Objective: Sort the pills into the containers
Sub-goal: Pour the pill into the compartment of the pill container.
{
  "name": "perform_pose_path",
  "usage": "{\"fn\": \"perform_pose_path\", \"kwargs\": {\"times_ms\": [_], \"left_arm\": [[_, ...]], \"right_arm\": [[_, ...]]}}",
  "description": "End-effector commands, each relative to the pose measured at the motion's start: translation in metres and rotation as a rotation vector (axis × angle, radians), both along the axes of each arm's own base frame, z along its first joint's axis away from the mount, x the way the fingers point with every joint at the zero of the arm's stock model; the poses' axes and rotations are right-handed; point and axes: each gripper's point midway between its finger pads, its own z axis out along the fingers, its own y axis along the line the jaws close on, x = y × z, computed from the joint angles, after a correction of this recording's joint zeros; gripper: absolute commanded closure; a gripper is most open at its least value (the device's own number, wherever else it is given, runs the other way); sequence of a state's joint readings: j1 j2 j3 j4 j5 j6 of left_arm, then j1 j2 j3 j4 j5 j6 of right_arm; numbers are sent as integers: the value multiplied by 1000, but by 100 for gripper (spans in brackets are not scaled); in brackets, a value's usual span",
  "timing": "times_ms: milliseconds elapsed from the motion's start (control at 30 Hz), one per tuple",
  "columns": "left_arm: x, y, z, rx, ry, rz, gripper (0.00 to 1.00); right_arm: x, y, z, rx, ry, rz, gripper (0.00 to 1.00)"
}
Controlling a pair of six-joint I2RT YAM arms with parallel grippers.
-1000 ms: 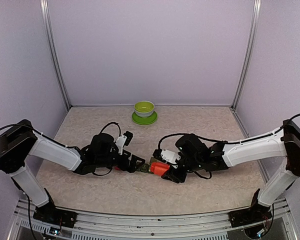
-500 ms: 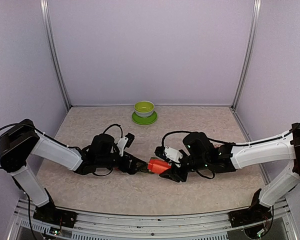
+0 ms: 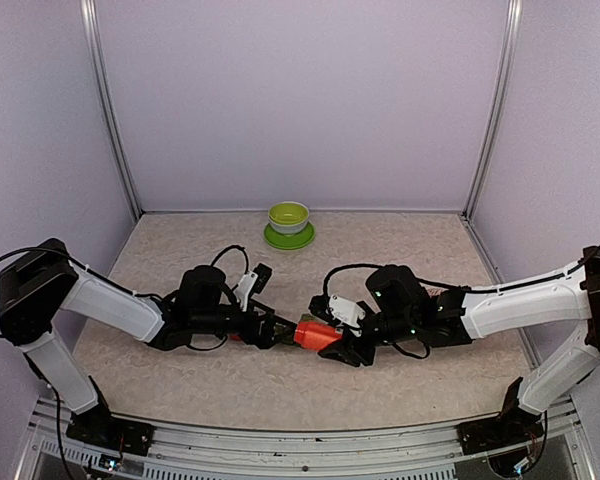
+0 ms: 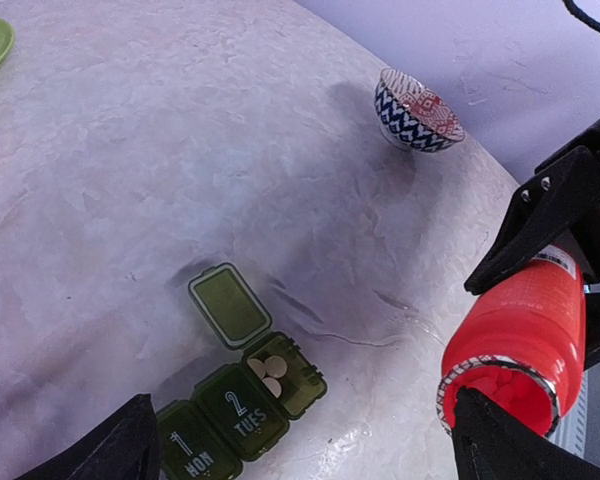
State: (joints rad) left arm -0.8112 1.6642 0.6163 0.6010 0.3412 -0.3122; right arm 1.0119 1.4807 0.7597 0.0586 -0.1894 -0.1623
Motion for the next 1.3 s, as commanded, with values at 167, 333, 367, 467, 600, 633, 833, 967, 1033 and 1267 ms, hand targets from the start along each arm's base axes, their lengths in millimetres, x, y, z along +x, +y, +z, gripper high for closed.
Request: {"fn": "perform_pose_path", "kwargs": {"times_ms": [167,333,367,467,600,633,833,967,1033,1267], "left_arm": [[-12,-14,-2,-28,38,-94,3],[-10,-14,-6,-12,40,-84,4],[-10,-14,-6,-11,39,-83,4],[-11,-16,-6,-15,43,-91,4],[-16,-19,-4,-25,42,-117,4],[-17,-20,-3,-33,40,-125,4],[-27,-26,1,-48,29,-176,4],[-32,-30,3,-56,27,-205,4],[-35,-32,3,-64,34,-228,4],[-23,-26,-3,-27,35,-156,4]], "right_arm": [[-5,8,27,77,-47,38,96],[-11,10,39,112,-68,69,96],[-12,10,41,117,-70,77,96],[-15,12,42,123,-70,93,96],[-15,14,39,123,-70,94,96],[-13,14,38,120,-72,87,96],[-4,16,34,99,-81,47,97],[-1,15,36,96,-88,35,97],[-1,16,36,95,-86,38,97],[1,14,29,73,-76,21,97]]}}
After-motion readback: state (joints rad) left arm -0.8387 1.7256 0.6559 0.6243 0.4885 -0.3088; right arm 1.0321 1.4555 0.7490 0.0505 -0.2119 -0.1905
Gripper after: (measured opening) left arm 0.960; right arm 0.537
